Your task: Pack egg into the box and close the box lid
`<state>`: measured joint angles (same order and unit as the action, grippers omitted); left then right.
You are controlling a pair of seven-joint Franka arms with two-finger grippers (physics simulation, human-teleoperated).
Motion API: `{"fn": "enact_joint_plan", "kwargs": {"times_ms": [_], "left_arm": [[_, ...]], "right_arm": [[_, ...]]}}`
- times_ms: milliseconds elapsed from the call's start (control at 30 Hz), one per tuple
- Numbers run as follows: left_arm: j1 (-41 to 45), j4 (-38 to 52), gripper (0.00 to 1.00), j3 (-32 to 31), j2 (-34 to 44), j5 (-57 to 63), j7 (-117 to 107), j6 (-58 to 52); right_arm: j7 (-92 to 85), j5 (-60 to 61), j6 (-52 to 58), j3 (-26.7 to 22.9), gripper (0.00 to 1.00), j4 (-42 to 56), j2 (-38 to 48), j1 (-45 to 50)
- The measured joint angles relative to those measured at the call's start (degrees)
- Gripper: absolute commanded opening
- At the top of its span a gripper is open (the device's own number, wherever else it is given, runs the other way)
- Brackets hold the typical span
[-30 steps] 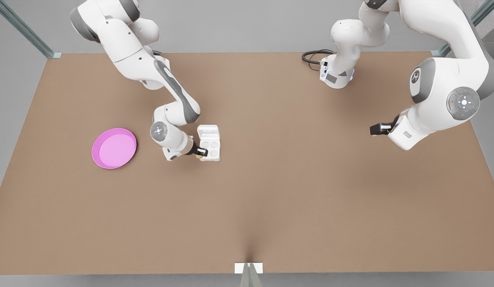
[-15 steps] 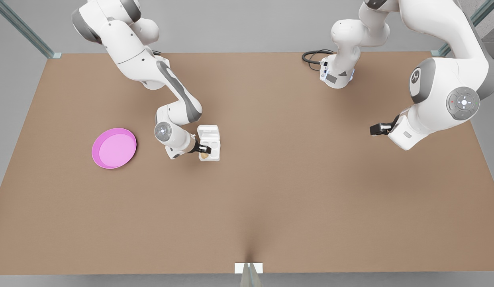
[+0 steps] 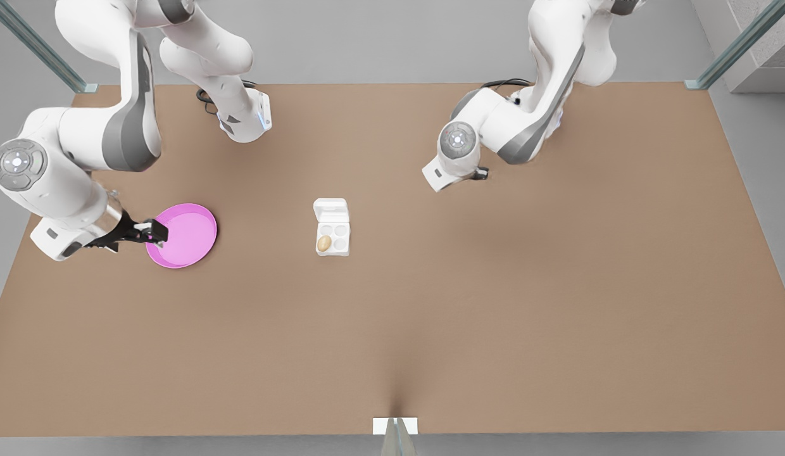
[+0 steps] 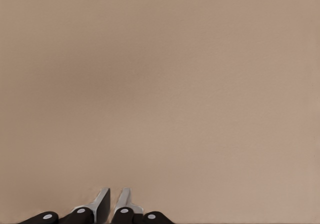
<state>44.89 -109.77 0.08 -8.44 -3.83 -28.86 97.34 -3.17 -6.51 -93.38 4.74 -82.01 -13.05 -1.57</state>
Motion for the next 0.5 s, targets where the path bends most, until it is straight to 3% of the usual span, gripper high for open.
{"fn": "enact_joint_plan", "kwargs": {"times_ms": [67,133,333,500], "left_arm": [[5.15,2.04,0.21,0.1,-3.78,-2.99,-7.73,4.4],[10.51,10.34,0.21,0.01,-11.27,-5.5,-15.58,5.23],[16.07,32.14,0.21,0.01,-28.59,-9.78,-27.82,6.63],[17.57,41.69,0.21,0.1,-37.57,-11.05,-29.43,10.37]], "right_arm": [[-0.01,0.68,-2.3,-0.05,1.0,0.0,-1.64,-0.75],[-0.08,0.71,-2.51,-0.07,1.0,0.03,-2.33,-0.58],[-0.08,0.62,-2.51,-0.08,1.0,0.09,-2.85,-0.63],[-0.08,0.53,-2.51,-0.08,1.0,0.09,-2.86,-0.63]]}}
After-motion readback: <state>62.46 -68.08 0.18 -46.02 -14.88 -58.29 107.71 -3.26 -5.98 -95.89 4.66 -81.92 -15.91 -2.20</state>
